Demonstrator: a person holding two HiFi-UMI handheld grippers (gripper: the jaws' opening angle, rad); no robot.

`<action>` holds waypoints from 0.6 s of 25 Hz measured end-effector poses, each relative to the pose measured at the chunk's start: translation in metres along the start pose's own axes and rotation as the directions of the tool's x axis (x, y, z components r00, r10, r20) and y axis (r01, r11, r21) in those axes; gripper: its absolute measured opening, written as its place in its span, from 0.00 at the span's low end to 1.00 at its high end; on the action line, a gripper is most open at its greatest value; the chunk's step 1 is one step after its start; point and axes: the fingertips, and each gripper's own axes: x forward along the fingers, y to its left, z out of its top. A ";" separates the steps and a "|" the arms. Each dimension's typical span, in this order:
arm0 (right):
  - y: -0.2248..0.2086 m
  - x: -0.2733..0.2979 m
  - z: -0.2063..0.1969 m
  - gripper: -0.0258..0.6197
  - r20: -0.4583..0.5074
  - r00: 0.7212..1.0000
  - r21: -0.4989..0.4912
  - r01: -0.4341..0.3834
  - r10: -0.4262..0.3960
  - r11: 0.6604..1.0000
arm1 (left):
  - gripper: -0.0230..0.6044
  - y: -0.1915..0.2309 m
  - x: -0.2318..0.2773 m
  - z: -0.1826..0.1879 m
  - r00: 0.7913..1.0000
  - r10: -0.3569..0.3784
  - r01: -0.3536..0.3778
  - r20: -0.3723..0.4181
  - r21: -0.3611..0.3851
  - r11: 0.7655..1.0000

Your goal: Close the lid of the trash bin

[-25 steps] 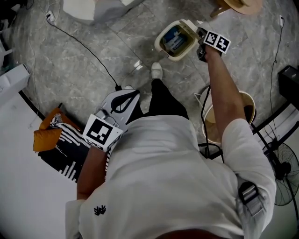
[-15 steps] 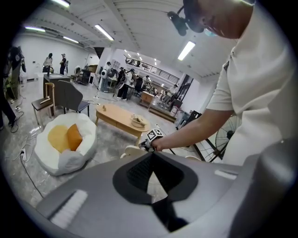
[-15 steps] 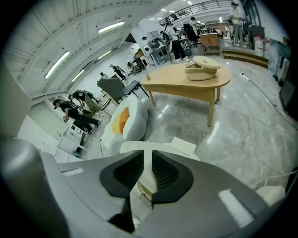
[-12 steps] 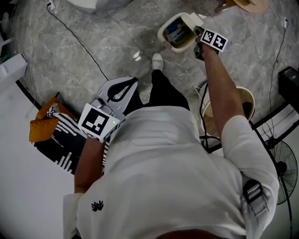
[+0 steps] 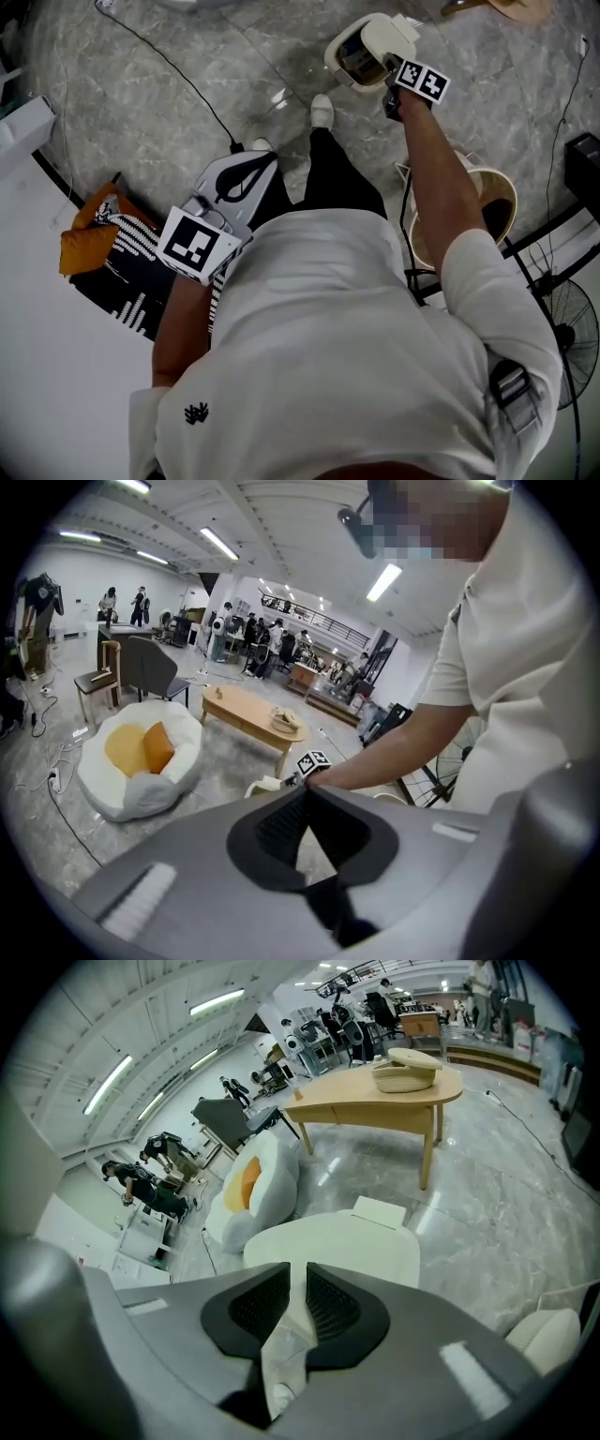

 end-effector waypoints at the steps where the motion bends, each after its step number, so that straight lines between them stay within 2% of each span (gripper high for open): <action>1: 0.001 0.002 -0.004 0.12 -0.007 1.000 -0.003 0.000 0.000 1.000 | 0.12 0.000 0.000 -0.001 1.000 -0.001 0.001 -0.002 -0.012 1.000; 15: 0.002 0.048 -0.069 0.12 -0.135 0.991 -0.028 0.003 -0.006 1.000 | 0.12 0.020 -0.001 -0.018 0.998 0.037 -0.041 -0.057 -0.061 0.997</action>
